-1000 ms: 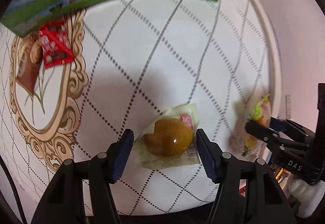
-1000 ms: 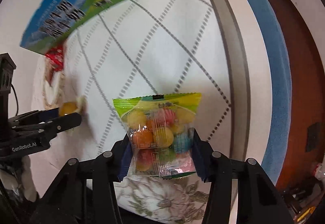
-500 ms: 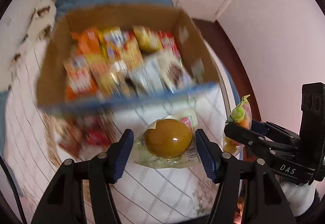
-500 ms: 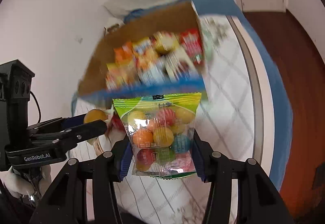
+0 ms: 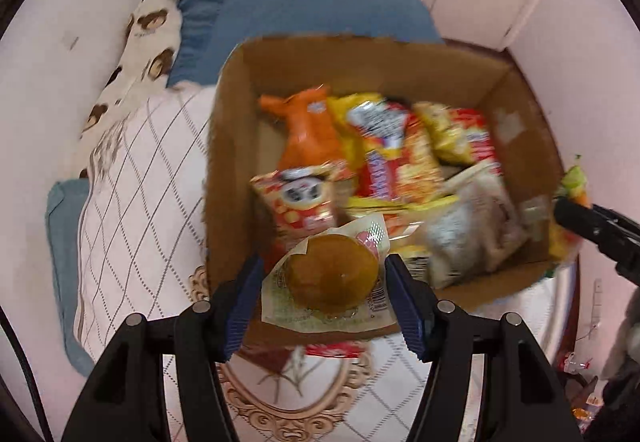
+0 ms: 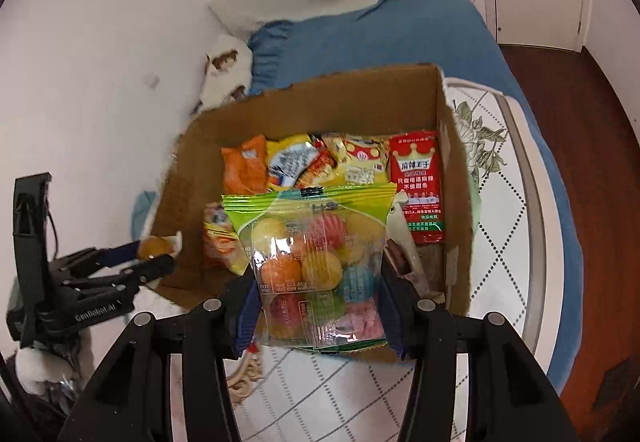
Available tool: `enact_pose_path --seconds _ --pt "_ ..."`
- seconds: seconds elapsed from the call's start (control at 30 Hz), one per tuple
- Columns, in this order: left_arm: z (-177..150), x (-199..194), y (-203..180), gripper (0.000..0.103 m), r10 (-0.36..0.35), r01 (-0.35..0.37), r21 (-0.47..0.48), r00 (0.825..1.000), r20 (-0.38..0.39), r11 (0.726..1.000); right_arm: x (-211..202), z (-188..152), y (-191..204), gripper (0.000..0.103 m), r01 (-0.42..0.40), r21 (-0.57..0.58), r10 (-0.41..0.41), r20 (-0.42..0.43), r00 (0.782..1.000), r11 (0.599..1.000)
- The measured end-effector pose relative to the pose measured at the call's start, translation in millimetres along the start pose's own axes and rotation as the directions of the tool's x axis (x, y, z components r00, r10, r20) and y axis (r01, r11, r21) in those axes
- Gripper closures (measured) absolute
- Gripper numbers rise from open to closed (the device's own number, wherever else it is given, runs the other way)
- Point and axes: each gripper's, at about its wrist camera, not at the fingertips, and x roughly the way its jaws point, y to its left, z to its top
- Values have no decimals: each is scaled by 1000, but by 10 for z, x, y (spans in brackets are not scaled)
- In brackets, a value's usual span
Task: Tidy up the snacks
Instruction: 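Drop the egg snack into the box with left tool while right drops candy bag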
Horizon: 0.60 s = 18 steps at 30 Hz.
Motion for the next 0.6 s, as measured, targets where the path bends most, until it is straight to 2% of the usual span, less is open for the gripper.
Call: enact_pose_path --seconds 0.1,0.13,0.17,0.2,0.23,0.27,0.3,0.33,0.47,0.6 --pt "-22 198 64 41 9 -10 -18 1000 -28 1000 252 -17 -45 49 42 8 -41 -65 997 999" --pt "-24 245 80 41 7 -8 -32 999 -49 999 308 -30 -61 43 47 16 -46 -82 996 999" --pt "-27 284 98 41 -8 4 -52 998 -69 999 341 -54 -64 35 48 19 -46 -88 995 999" --pt "-33 311 112 41 -29 24 -68 997 -76 997 356 -66 -53 17 57 12 -56 -88 995 998" --pt "-31 318 124 41 -44 38 -79 996 -75 996 360 -76 -33 3 78 -1 -78 -87 993 997" --pt "-33 321 125 37 -45 39 -87 996 -71 995 373 -81 -3 2 105 -17 -106 -85 991 994" --pt "-30 327 127 20 -44 38 -92 997 -69 995 393 -81 28 2 127 -31 -129 -83 988 991" --pt "-24 325 125 7 -49 43 -97 997 -64 994 384 -82 50 2 144 -42 -147 -78 986 989" --pt "-29 253 64 6 -40 38 -88 999 -24 995 295 -95 125 2 233 -62 -235 -34 971 971" --pt "-53 145 4 6 -44 45 -94 999 12 995 161 -119 139 1 245 -36 -245 5 970 969"
